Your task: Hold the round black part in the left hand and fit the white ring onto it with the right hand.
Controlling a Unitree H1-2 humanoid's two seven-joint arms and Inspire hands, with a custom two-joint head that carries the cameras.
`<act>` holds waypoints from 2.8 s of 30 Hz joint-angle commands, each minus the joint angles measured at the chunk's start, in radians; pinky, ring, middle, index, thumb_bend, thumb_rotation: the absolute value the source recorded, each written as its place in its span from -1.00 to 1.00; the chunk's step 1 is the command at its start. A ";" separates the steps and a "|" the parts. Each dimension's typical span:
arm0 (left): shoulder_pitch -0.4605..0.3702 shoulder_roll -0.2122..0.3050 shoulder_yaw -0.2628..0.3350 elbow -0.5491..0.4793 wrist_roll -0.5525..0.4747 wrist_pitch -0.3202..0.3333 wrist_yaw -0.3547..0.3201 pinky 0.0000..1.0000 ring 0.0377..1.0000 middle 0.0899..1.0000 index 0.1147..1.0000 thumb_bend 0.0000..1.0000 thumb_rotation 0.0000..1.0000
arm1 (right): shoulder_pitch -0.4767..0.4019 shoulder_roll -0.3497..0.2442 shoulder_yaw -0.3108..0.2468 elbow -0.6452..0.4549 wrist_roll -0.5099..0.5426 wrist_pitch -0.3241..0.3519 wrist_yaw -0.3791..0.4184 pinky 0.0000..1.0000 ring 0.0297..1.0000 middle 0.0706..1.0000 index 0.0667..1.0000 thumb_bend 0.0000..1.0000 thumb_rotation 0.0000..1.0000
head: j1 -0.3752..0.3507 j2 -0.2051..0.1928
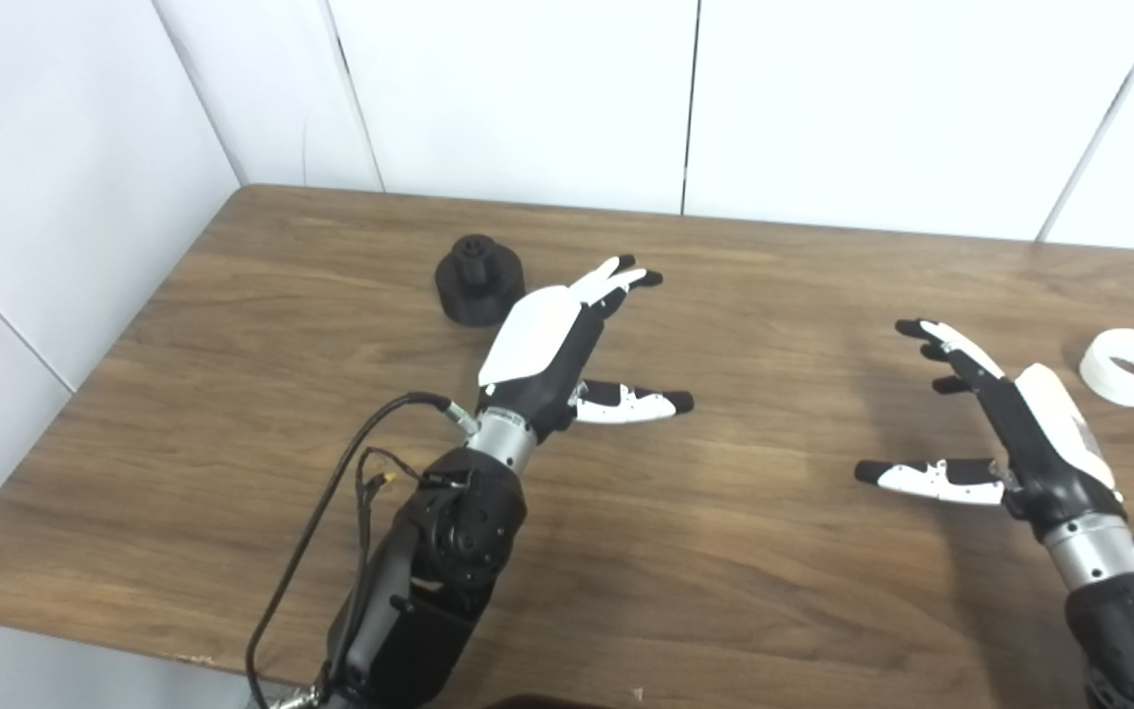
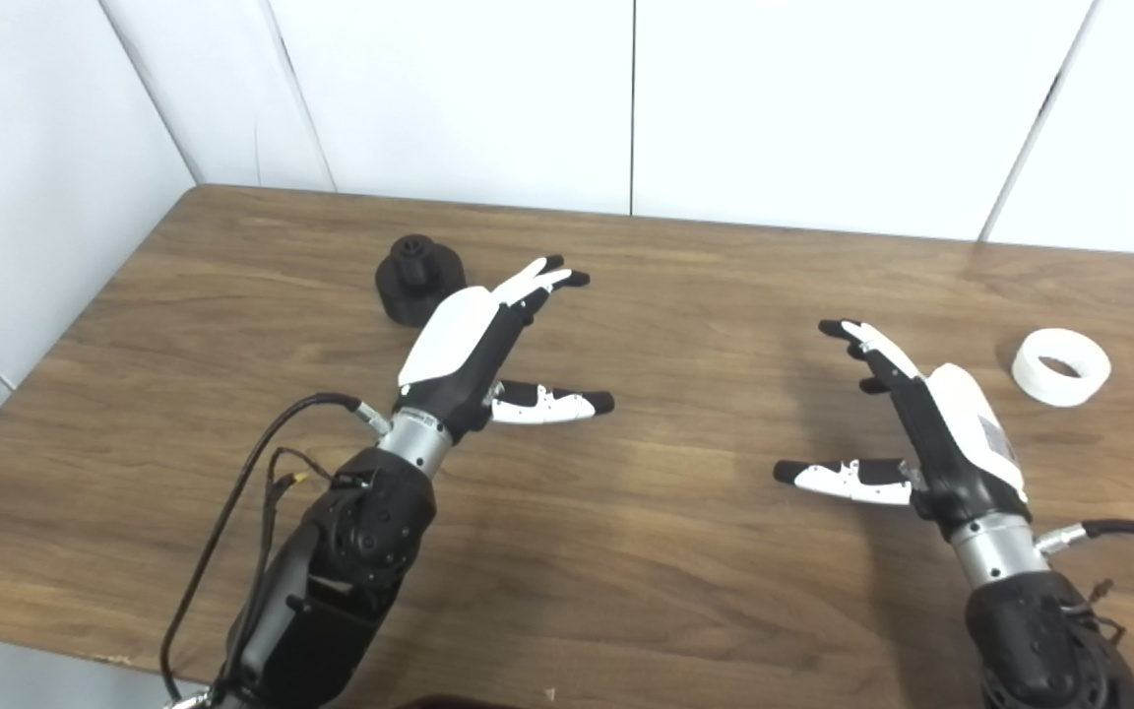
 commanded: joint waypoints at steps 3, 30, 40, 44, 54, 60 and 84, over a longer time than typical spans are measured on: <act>-0.032 -0.001 0.000 -0.018 0.020 -0.008 0.022 0.49 0.88 0.93 0.68 0.75 -0.22 | -0.035 -0.009 -0.011 -0.026 0.015 -0.030 -0.006 0.54 0.77 0.83 0.74 0.63 -0.54 | 0.001 0.001; -0.107 0.144 0.170 0.090 0.182 0.154 0.142 1.00 1.00 1.00 0.78 0.98 -0.04 | -0.039 -0.023 -0.021 -0.003 0.019 -0.052 -0.018 0.51 0.72 0.81 0.73 0.63 -0.57 | 0.022 -0.011; -0.140 0.181 0.180 0.192 0.180 0.155 0.190 0.89 1.00 1.00 0.83 0.99 -0.05 | -0.037 -0.025 -0.022 -0.008 0.016 -0.038 -0.010 0.50 0.73 0.82 0.75 0.62 -0.54 | 0.021 -0.014; -0.166 0.216 0.172 0.253 0.172 0.150 0.177 0.90 1.00 1.00 0.86 1.00 0.02 | -0.033 -0.023 -0.020 -0.011 0.011 -0.040 -0.013 0.48 0.72 0.82 0.75 0.62 -0.55 | 0.016 -0.017; -0.215 0.266 0.145 0.374 0.155 0.176 0.145 1.00 1.00 1.00 0.93 1.00 0.22 | -0.022 -0.024 -0.024 -0.017 0.015 -0.051 -0.018 0.49 0.73 0.82 0.74 0.62 -0.58 | 0.010 -0.012; -0.230 0.278 0.126 0.413 0.144 0.176 0.126 1.00 1.00 1.00 0.88 1.00 0.21 | -0.017 -0.025 -0.027 -0.028 0.013 -0.043 -0.015 0.50 0.73 0.82 0.73 0.63 -0.59 | 0.008 -0.007; -0.323 0.264 0.026 0.638 0.069 0.138 0.129 1.00 1.00 1.00 0.64 1.00 0.14 | 0.000 -0.020 -0.045 -0.062 0.020 -0.027 -0.011 0.50 0.72 0.84 0.72 0.63 -0.55 | -0.022 0.005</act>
